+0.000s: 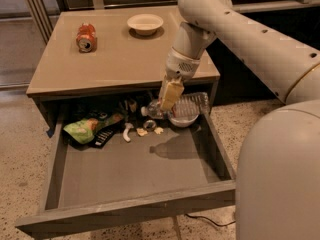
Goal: Pick water bottle from top drawer and place on counter
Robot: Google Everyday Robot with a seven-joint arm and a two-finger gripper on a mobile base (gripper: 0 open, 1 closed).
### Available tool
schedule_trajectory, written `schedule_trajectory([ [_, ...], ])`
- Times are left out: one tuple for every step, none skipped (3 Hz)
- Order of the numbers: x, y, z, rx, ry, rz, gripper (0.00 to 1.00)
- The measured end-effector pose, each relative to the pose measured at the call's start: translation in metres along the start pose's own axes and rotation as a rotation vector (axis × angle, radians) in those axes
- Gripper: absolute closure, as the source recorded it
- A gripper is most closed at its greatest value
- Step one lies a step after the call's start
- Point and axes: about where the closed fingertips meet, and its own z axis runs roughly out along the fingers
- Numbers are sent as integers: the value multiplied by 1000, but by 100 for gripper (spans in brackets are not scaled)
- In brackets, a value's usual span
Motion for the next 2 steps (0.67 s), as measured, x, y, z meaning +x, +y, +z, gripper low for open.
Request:
schedule_trajectory([
  [-4,-2,4,9,-11,-6,100],
  [9,-8,-1,15,-5,25,100],
])
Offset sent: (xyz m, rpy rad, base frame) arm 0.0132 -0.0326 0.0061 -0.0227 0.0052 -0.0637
